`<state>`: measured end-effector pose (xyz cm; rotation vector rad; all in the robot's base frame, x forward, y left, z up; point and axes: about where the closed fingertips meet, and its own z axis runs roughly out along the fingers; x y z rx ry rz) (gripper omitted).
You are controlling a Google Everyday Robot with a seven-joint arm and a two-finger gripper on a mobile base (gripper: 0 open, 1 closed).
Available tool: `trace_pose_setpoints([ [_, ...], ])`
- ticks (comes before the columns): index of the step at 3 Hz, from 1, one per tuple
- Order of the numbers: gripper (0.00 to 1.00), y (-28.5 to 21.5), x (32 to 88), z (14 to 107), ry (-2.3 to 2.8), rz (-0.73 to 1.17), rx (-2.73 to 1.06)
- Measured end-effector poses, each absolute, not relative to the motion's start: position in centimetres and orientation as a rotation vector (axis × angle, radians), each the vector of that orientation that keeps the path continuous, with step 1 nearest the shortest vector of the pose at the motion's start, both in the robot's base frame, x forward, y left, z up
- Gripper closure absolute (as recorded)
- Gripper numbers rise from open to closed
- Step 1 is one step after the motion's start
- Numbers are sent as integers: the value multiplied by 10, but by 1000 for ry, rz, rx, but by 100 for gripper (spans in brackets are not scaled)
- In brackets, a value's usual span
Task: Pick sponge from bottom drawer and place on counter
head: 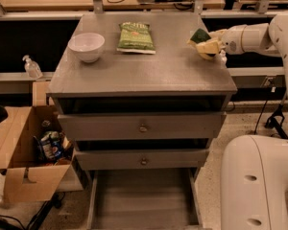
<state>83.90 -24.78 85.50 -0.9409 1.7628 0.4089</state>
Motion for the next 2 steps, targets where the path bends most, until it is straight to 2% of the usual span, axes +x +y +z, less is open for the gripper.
trace_pose_setpoints([
  [1,11,-244,840,852,1764,414,-944],
  [2,0,-242,841,851,1765,418,-946],
])
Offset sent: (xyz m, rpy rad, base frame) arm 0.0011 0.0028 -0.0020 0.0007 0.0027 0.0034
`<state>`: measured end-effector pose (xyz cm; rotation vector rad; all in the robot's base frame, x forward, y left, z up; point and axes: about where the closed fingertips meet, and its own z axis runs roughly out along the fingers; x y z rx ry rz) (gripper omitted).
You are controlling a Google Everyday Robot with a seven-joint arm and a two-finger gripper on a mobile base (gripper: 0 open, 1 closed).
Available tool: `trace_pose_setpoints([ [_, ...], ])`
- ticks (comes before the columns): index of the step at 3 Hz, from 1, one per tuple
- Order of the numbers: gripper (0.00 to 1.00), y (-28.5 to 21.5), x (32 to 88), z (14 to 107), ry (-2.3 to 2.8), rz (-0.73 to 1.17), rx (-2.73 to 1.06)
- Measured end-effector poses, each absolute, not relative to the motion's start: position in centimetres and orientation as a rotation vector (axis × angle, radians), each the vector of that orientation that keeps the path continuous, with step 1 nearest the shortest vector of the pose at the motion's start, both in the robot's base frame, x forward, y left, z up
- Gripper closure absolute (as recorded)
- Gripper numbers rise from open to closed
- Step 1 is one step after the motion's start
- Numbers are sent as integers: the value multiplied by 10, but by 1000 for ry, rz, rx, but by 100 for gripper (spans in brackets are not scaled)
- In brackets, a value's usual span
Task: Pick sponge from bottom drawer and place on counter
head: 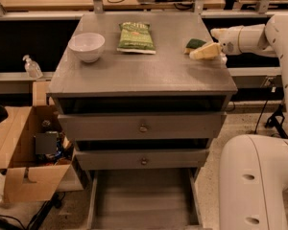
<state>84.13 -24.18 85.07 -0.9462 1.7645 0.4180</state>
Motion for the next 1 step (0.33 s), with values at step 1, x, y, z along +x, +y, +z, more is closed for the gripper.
trace_pose_setpoints([
  [1,0,-242,841,851,1765,418,-946],
])
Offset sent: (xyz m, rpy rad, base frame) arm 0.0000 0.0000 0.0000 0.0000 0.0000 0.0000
